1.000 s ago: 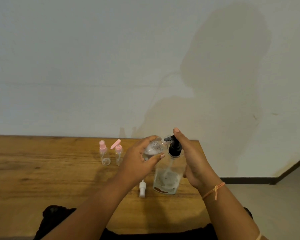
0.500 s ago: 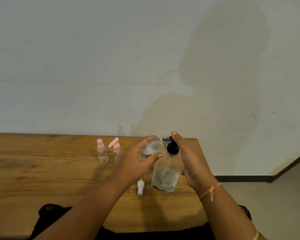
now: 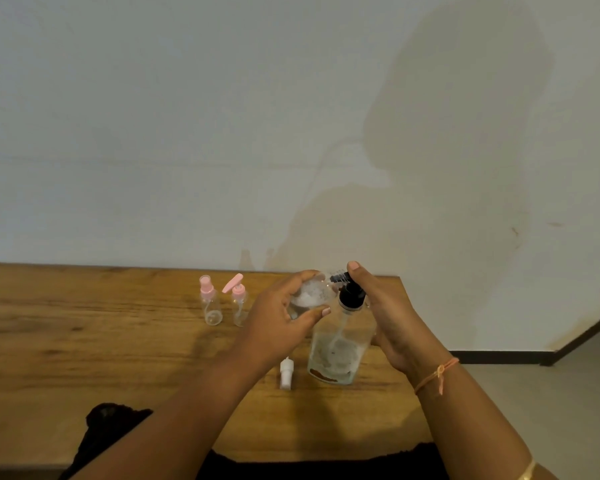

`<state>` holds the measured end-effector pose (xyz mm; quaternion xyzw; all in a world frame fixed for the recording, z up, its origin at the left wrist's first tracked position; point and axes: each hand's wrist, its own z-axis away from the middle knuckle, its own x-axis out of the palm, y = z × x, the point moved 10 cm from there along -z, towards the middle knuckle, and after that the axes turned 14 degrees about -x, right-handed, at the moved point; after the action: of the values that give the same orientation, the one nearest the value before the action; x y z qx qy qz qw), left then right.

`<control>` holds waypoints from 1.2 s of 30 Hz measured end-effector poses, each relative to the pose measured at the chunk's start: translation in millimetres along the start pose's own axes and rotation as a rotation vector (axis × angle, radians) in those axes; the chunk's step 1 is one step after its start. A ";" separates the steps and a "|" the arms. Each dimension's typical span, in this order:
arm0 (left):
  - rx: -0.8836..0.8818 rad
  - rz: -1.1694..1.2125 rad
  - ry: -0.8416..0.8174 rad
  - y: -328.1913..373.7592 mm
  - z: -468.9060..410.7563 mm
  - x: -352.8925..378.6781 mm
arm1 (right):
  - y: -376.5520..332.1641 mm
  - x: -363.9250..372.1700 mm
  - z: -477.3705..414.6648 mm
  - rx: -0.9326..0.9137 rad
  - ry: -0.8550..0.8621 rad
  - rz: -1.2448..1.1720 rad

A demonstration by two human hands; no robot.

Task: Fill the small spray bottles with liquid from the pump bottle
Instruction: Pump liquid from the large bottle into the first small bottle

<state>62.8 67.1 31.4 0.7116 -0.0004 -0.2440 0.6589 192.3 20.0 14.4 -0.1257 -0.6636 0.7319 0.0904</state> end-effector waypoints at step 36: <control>0.013 -0.044 0.018 -0.2 1.1 -1.8 | -3.7 -0.7 -0.6 -0.072 0.016 -0.019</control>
<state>60.8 66.7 31.8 0.7180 0.0195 -0.2521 0.6485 193.0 20.8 18.1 -0.1285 -0.6898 0.7058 0.0980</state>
